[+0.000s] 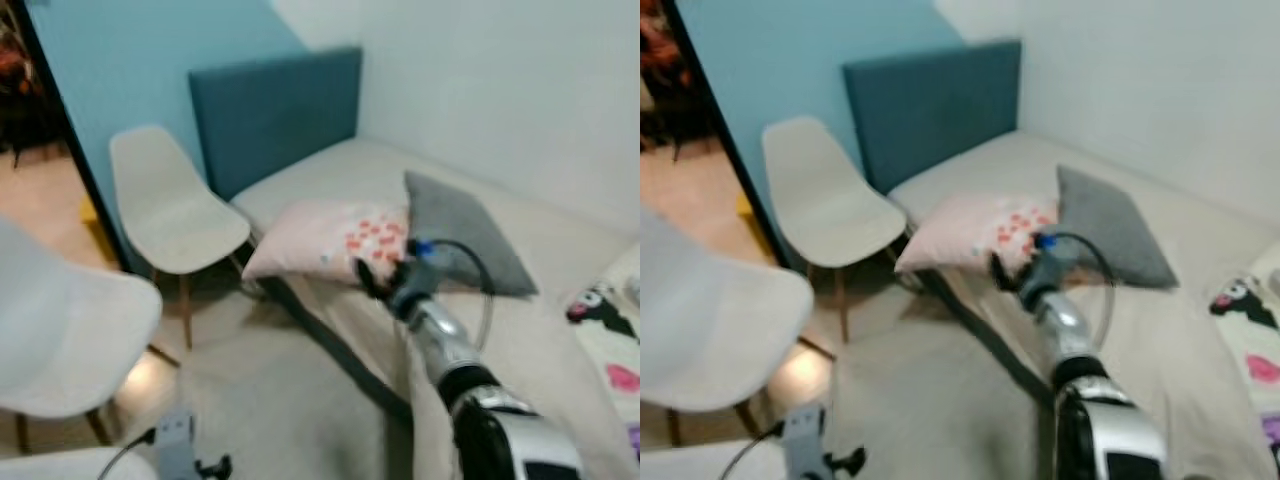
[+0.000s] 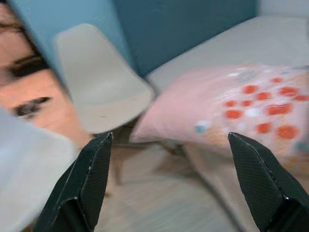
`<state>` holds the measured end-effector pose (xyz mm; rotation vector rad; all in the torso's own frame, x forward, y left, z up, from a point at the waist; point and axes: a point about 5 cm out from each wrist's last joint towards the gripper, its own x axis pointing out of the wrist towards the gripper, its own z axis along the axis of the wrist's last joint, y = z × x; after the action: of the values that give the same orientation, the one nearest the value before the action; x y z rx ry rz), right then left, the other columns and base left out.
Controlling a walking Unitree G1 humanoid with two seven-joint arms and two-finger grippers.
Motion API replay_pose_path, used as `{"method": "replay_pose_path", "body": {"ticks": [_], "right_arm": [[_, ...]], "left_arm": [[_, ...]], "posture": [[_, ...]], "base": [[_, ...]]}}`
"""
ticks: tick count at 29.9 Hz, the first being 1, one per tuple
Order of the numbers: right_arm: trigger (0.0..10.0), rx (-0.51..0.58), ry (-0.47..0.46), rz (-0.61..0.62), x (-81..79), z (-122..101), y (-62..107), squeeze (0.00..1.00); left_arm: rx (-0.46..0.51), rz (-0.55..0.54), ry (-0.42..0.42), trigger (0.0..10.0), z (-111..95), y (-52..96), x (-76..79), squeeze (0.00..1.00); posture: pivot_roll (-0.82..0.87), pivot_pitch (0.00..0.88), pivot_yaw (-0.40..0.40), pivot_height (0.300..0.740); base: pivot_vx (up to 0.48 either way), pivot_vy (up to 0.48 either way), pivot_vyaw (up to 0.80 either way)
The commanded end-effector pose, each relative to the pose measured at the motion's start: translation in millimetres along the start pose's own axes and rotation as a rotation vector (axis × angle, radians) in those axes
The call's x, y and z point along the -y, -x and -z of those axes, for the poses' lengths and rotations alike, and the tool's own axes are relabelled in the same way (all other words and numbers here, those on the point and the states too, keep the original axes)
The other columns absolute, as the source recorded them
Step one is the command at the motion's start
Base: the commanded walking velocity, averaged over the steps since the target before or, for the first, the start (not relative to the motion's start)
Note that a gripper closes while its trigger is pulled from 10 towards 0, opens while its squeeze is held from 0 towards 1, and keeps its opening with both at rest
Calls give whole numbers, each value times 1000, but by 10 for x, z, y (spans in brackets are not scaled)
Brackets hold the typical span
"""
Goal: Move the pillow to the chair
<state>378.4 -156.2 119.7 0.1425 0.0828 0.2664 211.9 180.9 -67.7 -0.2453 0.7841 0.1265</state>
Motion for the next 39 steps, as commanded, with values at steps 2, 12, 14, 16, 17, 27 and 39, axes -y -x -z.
{"method": "replay_pose_path", "body": {"ticks": [2,12,14,16,17,27,39], "right_arm": [[10000,-10,29,25,55,18,24,0],[10000,23,-190,257,399,29,146,0],[10000,9,-212,295,472,59,187,0],[10000,-16,-294,383,630,154,300,0],[10000,-16,-294,383,630,154,300,0],[10000,-118,-768,459,657,783,647,0],[10000,-319,-809,445,315,1151,698,0]], "left_arm": [[-11,20,7,10000,34,-4,81,0],[-22,25,4,10000,75,7,78,0],[-22,24,3,10000,73,7,70,0],[-21,20,-1,10000,65,6,56,0],[-21,20,-1,10000,65,6,56,0],[-18,2,-35,10000,23,-1,23,0],[-2,-8,-103,10000,-69,-11,-47,0]], "posture": [[-136,10,19,740],[-141,14,20,740],[-141,14,20,740],[-148,14,21,740],[-148,14,21,740],[-162,5,42,740],[-136,0,55,716]], "base": [[480,0,-781],[451,0,-775],[398,0,-769],[386,0,-763],[386,0,-763],[34,0,-381],[0,0,0]]}}
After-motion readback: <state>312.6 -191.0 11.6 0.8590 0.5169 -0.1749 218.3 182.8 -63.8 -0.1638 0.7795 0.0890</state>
